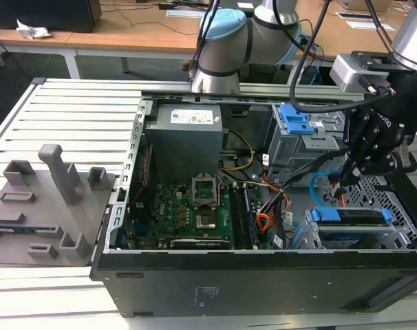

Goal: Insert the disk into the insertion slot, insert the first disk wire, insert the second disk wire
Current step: 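Insert the first disk wire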

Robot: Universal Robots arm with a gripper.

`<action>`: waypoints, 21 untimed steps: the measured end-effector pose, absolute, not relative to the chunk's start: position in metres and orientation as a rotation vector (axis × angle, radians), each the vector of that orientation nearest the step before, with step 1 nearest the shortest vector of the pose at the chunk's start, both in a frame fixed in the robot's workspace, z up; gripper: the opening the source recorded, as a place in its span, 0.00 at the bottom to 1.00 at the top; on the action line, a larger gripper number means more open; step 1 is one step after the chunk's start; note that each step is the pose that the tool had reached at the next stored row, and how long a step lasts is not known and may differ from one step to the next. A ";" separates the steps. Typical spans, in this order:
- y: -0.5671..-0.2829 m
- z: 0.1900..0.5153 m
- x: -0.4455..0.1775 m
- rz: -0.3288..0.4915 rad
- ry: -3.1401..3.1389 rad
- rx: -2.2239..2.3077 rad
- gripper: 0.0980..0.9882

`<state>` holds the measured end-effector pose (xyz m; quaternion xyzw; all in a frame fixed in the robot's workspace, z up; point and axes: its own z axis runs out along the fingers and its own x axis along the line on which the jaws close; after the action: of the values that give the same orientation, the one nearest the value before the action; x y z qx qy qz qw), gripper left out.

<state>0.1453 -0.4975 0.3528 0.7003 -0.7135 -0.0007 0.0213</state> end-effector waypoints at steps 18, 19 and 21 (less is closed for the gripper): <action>-0.532 0.351 0.150 -0.003 -2.210 2.169 0.07; -0.533 0.351 0.151 -0.003 -2.210 2.169 0.07; -0.539 0.350 0.154 -0.005 -2.209 2.169 0.07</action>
<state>0.1545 -0.5388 0.3496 0.7003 -0.7135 -0.0017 0.0229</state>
